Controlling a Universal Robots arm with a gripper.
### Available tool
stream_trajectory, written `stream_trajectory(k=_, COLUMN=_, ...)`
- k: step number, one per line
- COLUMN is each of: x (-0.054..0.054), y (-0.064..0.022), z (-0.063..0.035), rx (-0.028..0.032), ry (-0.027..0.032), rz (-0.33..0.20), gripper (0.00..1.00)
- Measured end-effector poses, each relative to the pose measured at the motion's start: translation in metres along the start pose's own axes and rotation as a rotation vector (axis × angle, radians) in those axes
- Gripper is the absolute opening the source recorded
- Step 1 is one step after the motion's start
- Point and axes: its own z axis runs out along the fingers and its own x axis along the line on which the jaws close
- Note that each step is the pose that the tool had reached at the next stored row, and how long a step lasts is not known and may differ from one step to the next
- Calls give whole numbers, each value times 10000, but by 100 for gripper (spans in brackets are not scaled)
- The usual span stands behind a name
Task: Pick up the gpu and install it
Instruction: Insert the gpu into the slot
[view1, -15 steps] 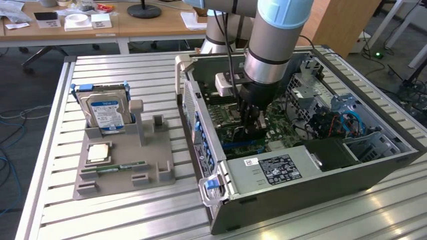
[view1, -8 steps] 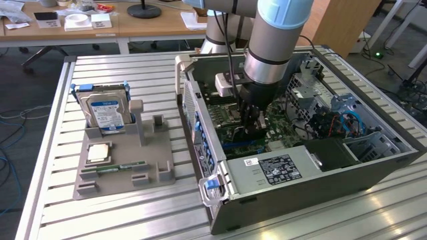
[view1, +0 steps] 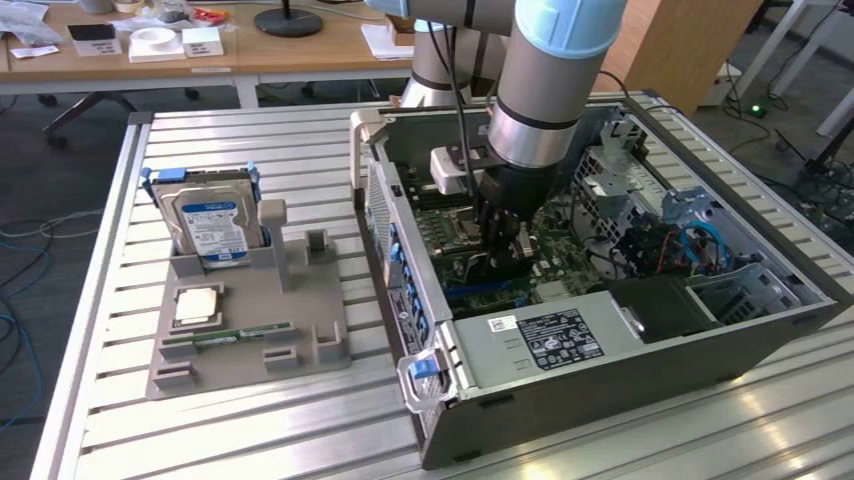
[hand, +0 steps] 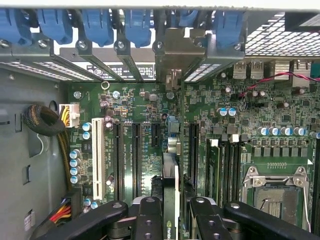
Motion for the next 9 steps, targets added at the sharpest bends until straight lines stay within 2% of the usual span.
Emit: stream_trajectory(k=9, x=0, y=0, z=25, rx=0, ry=1, rz=-2, gripper=26)
